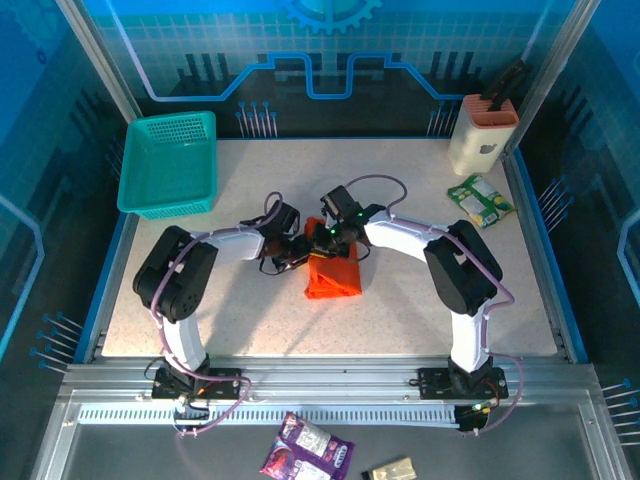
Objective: Fold the inside-out t-shirt
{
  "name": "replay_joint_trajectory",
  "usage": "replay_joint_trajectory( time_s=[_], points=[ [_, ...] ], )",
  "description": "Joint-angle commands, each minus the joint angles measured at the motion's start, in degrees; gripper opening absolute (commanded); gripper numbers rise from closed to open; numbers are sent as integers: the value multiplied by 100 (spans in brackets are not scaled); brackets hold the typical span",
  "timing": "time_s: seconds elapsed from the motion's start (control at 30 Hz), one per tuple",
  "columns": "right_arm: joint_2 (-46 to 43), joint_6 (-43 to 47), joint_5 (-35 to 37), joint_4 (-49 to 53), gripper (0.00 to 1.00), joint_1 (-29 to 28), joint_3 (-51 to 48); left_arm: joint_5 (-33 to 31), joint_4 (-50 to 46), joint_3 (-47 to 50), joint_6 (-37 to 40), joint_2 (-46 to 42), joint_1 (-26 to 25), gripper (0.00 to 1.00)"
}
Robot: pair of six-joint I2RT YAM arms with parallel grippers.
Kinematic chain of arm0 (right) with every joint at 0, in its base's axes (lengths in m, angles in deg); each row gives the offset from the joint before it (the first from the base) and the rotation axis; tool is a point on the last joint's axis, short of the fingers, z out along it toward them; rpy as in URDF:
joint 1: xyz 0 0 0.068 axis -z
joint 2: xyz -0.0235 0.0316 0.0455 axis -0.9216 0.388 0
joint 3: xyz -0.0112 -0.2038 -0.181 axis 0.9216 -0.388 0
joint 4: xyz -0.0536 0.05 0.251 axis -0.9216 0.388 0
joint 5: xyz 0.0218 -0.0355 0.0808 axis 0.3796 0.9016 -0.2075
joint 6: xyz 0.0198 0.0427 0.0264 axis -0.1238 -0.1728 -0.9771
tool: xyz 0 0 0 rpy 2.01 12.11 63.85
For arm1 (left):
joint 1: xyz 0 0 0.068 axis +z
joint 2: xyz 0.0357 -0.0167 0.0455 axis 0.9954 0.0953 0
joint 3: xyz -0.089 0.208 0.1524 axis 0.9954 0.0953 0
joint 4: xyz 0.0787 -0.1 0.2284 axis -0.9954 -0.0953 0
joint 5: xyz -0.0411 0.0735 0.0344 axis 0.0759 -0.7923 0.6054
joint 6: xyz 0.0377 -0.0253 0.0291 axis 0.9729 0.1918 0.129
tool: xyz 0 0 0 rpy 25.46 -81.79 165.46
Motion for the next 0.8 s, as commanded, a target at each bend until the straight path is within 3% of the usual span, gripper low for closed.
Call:
replay_joint_trajectory(
  time_s=[0.0,0.17,0.3,0.6,0.77],
  points=[
    [-74,-27,-248,-187,22,-38,-6,-82,-429,234,51,-300,98,6],
    [-446,384,-331,166,34,201,99,-405,-1235,41,438,-1042,227,7],
    [-291,937,-671,436,35,486,420,-264,-1487,-267,472,-1294,24,6],
    [990,1786,-2039,744,35,1072,1753,-99,-1697,-1176,275,-942,-903,6],
    [1816,1973,-2525,981,34,1192,2569,94,-1465,-810,37,-695,-1164,5]
  ],
)
